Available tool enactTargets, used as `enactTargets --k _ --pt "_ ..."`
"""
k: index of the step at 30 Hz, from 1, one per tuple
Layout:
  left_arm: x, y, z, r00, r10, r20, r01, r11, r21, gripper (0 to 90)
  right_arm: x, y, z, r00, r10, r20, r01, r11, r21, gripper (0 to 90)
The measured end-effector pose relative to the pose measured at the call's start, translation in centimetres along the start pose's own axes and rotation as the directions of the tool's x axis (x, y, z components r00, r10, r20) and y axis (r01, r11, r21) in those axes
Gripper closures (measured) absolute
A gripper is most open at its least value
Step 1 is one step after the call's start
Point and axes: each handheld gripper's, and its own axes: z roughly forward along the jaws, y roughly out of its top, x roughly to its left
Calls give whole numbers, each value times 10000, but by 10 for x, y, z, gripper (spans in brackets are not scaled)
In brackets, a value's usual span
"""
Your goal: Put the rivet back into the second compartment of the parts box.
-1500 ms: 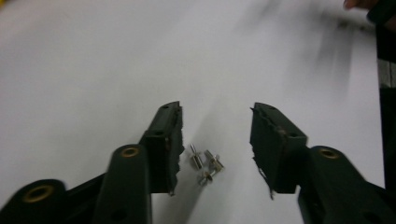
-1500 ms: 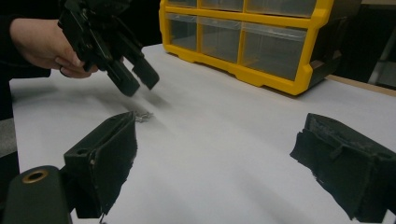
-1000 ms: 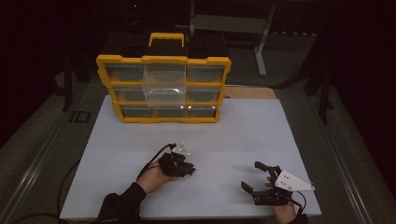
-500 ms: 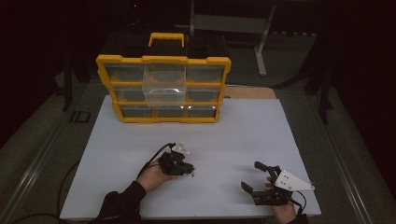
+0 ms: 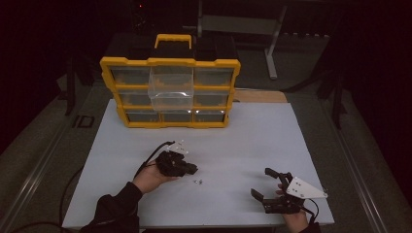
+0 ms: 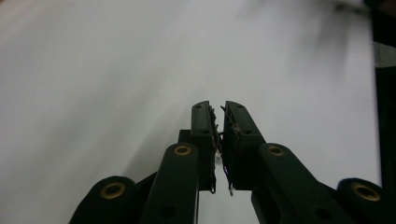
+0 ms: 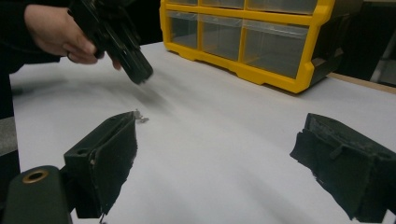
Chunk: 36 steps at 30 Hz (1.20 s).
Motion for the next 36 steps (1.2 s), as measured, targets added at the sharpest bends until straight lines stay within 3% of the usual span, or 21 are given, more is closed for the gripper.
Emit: enactTargets --k 13,24,36 --pt "-2 0 -50 9982 562 199 -559 9984 -119 824 0 0 1 10000 -22 -26 22 10000 -28 113" --pt "-4 10 -95 9953 953 -184 -960 9944 -450 824 0 0 2 10000 -8 -61 8 10000 -8 112" --pt "-8 44 -152 9798 1930 -516 -1974 9749 -1030 824 -1 -1 2 10000 11 -50 -11 10000 11 113"
